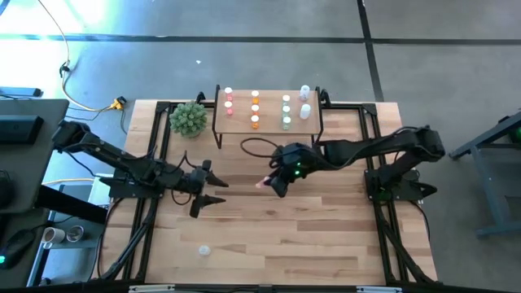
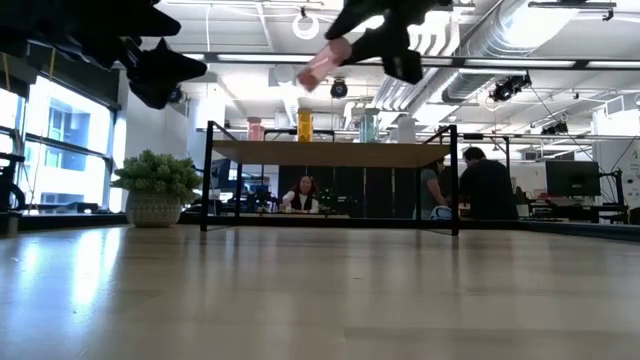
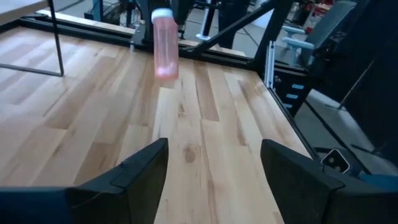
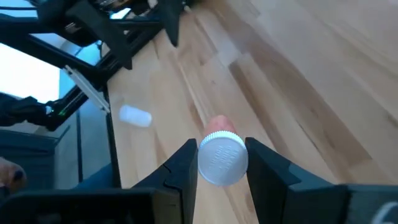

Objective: Pick and place medicine bottles onto shelf by color
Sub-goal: Put the pink pill bottle on the shelf aligned with the other pink pill bottles

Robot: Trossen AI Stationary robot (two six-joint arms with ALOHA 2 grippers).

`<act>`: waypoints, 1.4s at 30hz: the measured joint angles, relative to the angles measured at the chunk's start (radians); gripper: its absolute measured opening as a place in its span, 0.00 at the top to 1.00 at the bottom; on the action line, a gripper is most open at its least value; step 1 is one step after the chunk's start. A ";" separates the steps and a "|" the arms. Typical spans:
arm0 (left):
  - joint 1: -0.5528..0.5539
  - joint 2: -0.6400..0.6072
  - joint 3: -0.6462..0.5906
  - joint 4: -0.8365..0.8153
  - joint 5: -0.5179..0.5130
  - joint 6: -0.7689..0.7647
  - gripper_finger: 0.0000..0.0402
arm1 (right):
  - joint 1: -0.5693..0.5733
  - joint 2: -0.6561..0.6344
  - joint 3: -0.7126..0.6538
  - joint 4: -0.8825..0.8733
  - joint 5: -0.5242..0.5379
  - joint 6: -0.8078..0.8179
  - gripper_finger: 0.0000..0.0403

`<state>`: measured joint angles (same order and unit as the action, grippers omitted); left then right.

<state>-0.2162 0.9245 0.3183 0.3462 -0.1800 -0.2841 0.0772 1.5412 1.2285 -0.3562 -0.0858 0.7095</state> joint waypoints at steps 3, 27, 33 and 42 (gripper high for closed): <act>0.014 0.000 0.000 0.000 0.028 -0.010 0.39 | 0.009 0.037 0.000 0.070 -0.005 -0.017 0.75; 0.042 0.225 0.000 0.207 0.075 -0.133 0.39 | 0.067 0.205 0.000 0.331 -0.061 -0.135 0.75; 0.044 0.307 0.003 0.327 0.077 -0.120 0.39 | 0.068 0.215 0.000 0.346 -0.092 -0.135 0.75; 0.087 0.420 0.089 0.332 0.185 -0.113 0.39 | 0.067 0.221 0.000 0.349 -0.092 -0.131 0.75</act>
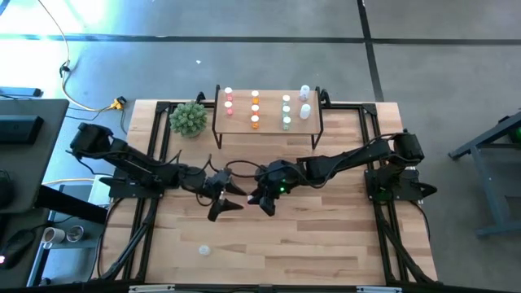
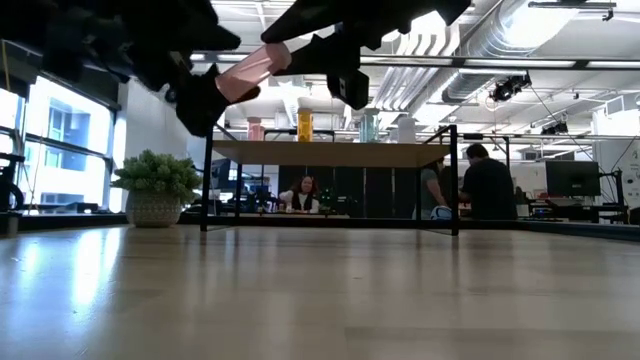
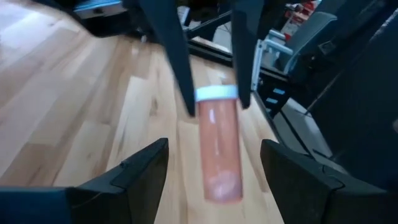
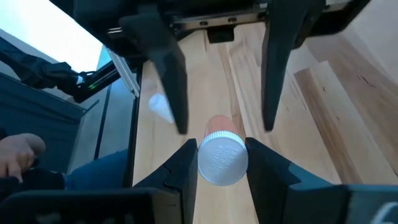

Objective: Pick and place medicine bottles onto shelf by color
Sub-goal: Put the pink pill bottle on the shelf aligned with the other pink pill bottles

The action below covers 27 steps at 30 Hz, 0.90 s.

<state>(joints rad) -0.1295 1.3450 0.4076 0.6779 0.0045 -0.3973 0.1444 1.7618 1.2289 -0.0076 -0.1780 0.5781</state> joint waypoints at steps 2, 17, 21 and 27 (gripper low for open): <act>0.008 0.021 0.021 0.002 0.034 0.000 0.39 | 0.000 0.000 0.000 -0.003 0.000 0.000 0.75; 0.021 0.083 0.068 -0.077 0.088 -0.001 0.39 | 0.000 0.000 0.000 -0.011 -0.003 0.000 0.75; 0.021 0.083 0.068 -0.077 0.086 -0.002 0.40 | 0.000 0.000 0.000 -0.011 -0.002 0.000 0.75; 0.021 0.083 0.068 -0.079 0.085 0.001 0.51 | 0.000 0.000 0.000 -0.011 -0.002 0.000 0.75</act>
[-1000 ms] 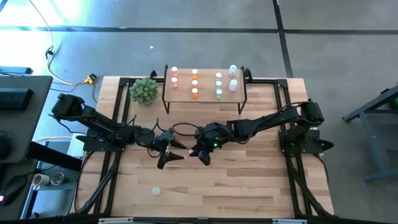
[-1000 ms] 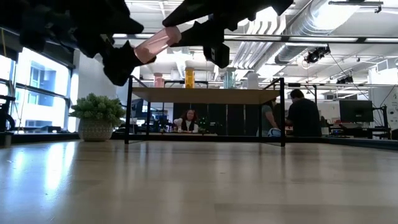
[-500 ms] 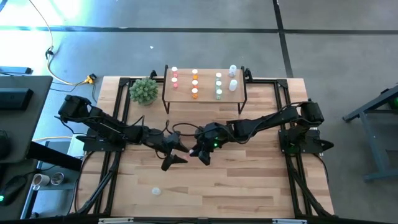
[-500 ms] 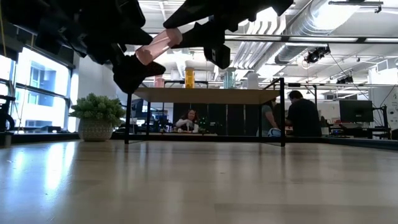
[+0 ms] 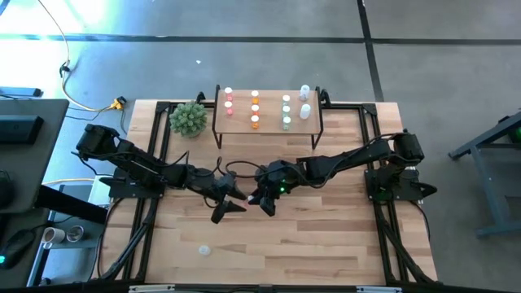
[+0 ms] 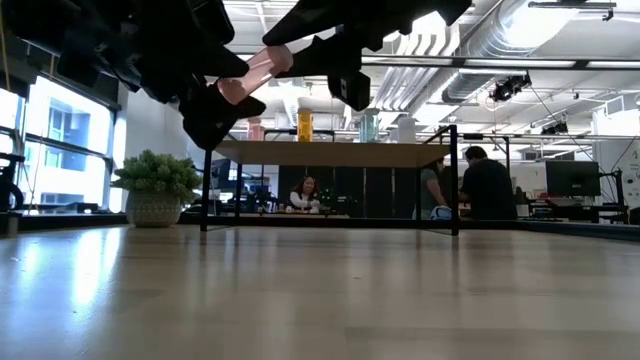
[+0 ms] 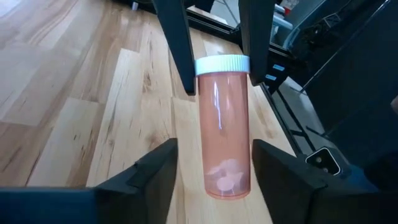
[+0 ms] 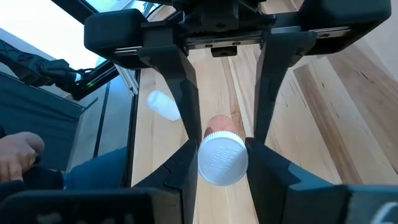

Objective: Pick and place medicine bottles onto shelf by color
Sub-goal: Put the pink pill bottle on the shelf aligned with the other pink pill bottles

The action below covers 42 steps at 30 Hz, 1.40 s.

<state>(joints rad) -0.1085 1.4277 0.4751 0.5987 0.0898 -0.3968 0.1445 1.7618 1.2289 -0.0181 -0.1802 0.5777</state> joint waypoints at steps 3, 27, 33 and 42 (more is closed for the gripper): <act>0.000 0.000 0.000 0.000 0.000 0.011 0.58 | 0.000 0.000 0.000 0.000 0.000 0.000 0.75; -0.005 -0.001 0.000 -0.001 0.001 0.033 0.75 | -0.002 -0.001 0.000 0.000 0.003 -0.003 0.75; -0.017 -0.017 0.000 -0.007 -0.001 0.048 0.75 | -0.018 -0.002 0.000 0.014 -0.009 0.003 0.75; -0.015 -0.020 0.000 -0.008 -0.010 0.054 0.76 | -0.020 -0.002 0.000 0.030 -0.004 -0.052 0.67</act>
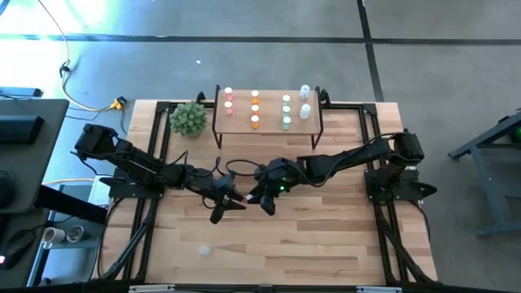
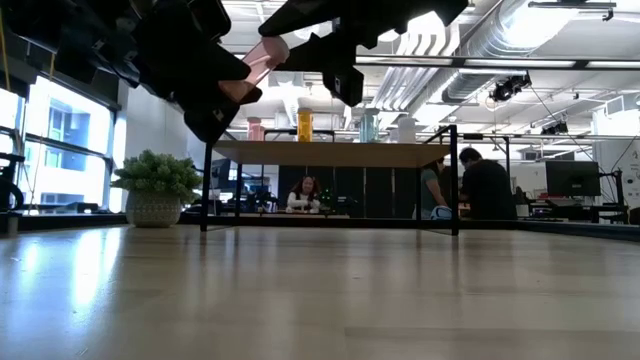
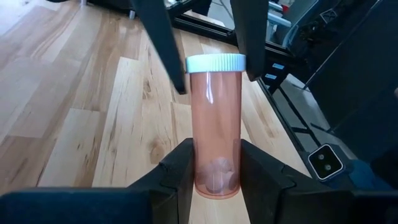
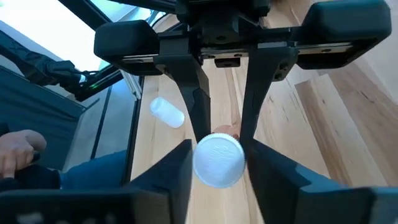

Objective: Pick and place medicine bottles onto shelf by color
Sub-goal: Put the pink pill bottle on the shelf aligned with the other pink pill bottles

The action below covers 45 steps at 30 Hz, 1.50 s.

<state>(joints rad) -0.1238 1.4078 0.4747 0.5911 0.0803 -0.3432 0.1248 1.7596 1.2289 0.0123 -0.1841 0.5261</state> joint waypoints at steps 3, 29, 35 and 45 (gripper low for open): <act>0.000 0.000 0.000 0.000 0.000 0.014 0.76 | -0.004 0.000 0.000 0.006 0.003 0.000 0.59; 0.004 -0.310 0.000 -0.231 -0.336 0.180 0.76 | -0.069 -0.022 0.403 -0.295 0.128 -0.441 0.51; 0.004 -0.421 -0.013 -0.279 -0.497 0.234 0.76 | -0.089 -0.022 0.422 -0.232 0.131 -0.552 0.51; 0.009 -0.540 -0.194 -0.098 -0.696 0.256 0.75 | -0.165 -0.021 0.422 -0.069 0.166 -0.613 0.51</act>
<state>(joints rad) -0.1147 0.8676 0.2805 0.4929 -0.6159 -0.0868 -0.0401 1.7382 1.6512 -0.0565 -0.0181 -0.0872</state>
